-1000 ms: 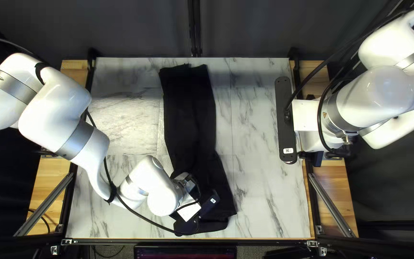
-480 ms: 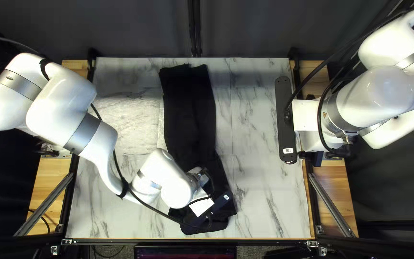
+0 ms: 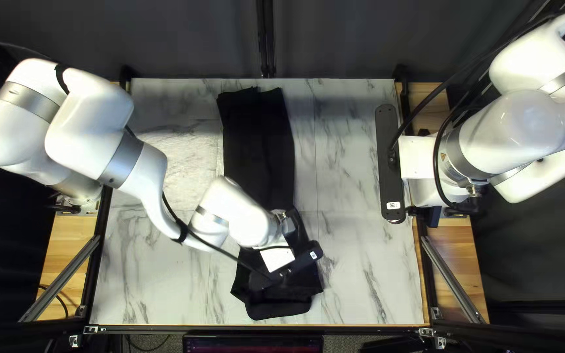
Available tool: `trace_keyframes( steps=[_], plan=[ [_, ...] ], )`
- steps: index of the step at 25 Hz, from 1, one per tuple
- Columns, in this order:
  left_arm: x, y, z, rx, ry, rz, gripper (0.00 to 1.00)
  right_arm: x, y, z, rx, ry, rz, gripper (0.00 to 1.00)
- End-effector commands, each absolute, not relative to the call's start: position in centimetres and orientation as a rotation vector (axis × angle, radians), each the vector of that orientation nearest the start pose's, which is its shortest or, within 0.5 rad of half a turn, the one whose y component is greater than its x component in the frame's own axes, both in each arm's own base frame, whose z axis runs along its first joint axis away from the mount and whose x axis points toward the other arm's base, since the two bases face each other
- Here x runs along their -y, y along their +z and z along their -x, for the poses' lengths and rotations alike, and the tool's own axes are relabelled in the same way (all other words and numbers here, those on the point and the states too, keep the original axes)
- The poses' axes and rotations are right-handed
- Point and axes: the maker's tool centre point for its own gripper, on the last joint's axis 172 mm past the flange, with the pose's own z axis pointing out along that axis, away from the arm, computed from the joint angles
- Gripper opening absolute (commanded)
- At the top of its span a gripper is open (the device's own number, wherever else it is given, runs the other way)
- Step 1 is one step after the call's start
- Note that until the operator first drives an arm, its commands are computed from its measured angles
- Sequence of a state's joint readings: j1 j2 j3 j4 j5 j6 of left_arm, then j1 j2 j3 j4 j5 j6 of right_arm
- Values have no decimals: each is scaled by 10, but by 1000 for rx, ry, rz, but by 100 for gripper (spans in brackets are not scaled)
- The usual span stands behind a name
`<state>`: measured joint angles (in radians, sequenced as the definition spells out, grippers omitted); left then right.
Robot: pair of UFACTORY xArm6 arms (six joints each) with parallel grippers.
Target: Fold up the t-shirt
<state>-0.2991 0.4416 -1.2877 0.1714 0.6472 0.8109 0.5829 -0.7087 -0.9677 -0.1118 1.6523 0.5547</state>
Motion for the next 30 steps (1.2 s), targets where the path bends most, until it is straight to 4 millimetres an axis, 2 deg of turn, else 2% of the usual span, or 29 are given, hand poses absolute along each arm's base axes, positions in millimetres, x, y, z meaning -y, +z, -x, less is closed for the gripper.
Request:
trace_keyframes(
  steps=[1, 5, 9, 13, 20, 25, 26, 27, 28, 29, 30],
  plan=[
    [177, 106, -571, -1716, -239, 2390, 100, -123, 366, -242, 28, -129, 3220, 100],
    [178, 105, -553, -1638, -184, 2399, 100, -123, 366, -242, 28, -129, 3220, 100],
    [160, 85, -533, -1458, -98, 2470, 100, -123, 366, -242, 28, -129, 3220, 100],
    [155, 64, -521, -1292, 9, 2502, 100, -123, 366, -242, 28, -129, 3220, 100],
    [144, 50, -515, -1165, 99, 2491, 100, -123, 366, -242, 28, -129, 3220, 100],
    [143, 57, -525, -1171, 51, 2483, 99, -123, 366, -242, 28, -129, 3220, 100],
    [143, 58, -528, -1178, 37, 2480, 85, -123, 366, -242, 28, -129, 3220, 100],
    [142, 58, -529, -1181, 33, 2479, 65, -123, 366, -242, 28, -129, 3220, 100],
    [141, 58, -532, -1186, 24, 2478, 27, -123, 366, -242, 28, -129, 3220, 100],
    [140, 57, -534, -1192, 13, 2477, 3, -123, 366, -242, 28, -129, 3220, 100],
    [140, 57, -536, -1197, 6, 2477, 2, -123, 366, -242, 28, -129, 3220, 100]
  ],
)
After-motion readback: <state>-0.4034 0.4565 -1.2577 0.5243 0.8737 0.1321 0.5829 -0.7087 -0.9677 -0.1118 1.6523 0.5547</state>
